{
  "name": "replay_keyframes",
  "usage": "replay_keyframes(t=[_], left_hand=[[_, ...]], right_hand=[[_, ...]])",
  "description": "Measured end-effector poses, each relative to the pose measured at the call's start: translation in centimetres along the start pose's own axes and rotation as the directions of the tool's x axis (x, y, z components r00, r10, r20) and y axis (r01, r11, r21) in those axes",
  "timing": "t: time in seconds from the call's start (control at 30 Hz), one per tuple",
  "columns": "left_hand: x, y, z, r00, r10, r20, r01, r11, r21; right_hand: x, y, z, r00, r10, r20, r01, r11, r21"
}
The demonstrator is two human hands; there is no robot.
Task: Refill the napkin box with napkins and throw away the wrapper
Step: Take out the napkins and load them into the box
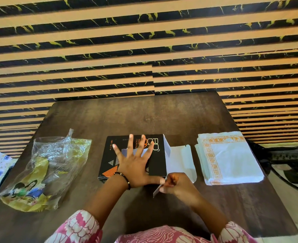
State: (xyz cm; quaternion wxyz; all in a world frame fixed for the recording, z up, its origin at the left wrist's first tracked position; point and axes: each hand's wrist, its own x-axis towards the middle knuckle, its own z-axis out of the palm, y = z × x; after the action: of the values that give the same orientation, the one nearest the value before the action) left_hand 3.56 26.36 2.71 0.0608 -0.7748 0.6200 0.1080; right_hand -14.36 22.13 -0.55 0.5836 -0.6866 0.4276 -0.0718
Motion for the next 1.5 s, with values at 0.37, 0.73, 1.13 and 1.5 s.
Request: replay_keyframes(t=[0.37,0.73,1.13,1.5], left_hand=[[-0.3,0.1,0.0,0.999,0.050,0.008,-0.050,0.999,0.013],[-0.3,0.0,0.2,0.998,0.057,-0.028,-0.057,0.998,-0.023],[-0.2,-0.3,0.4,0.998,0.069,-0.006,-0.069,0.998,-0.002],[-0.4,-0.2,0.1,0.998,0.065,-0.016,-0.066,0.998,-0.003]], right_hand=[[2.3,-2.0,-2.9,0.992,0.100,0.075,-0.111,0.980,0.167],[8.0,-6.0,-3.6,0.969,0.177,-0.174,-0.112,0.938,0.327],[8.3,-6.1,-3.7,0.999,0.033,0.019,-0.036,0.981,0.189],[8.2,-5.7,-2.1,1.000,-0.026,-0.010,0.027,0.971,0.238]])
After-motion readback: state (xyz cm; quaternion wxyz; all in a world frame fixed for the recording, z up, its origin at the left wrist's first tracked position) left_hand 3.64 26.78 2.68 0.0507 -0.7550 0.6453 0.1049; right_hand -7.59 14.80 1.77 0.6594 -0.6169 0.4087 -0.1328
